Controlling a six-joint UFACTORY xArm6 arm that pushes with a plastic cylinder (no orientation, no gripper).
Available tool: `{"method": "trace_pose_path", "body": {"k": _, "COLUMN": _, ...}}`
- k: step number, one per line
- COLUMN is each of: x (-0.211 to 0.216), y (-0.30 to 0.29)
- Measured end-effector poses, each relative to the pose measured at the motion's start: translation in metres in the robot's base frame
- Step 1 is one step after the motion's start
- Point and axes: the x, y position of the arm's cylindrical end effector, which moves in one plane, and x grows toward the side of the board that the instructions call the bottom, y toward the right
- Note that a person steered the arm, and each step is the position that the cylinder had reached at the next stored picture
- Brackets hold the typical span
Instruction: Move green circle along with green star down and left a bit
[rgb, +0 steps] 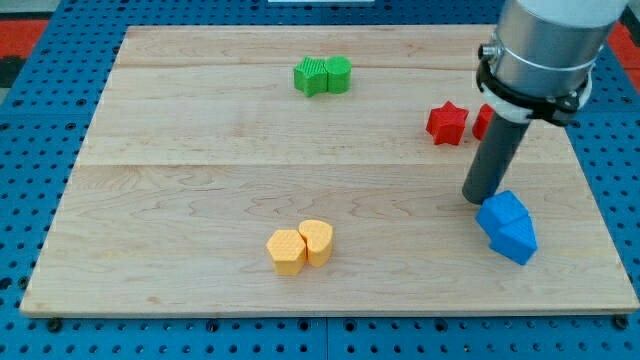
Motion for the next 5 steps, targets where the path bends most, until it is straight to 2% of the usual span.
{"method": "trace_pose_path", "body": {"k": 1, "x": 0.004, "y": 0.003}}
{"method": "trace_pose_path", "body": {"k": 2, "x": -0.047, "y": -0.008}}
{"method": "trace_pose_path", "body": {"k": 3, "x": -0.086, "y": -0.072}}
{"method": "trace_pose_path", "body": {"k": 5, "x": -0.123, "y": -0.16}}
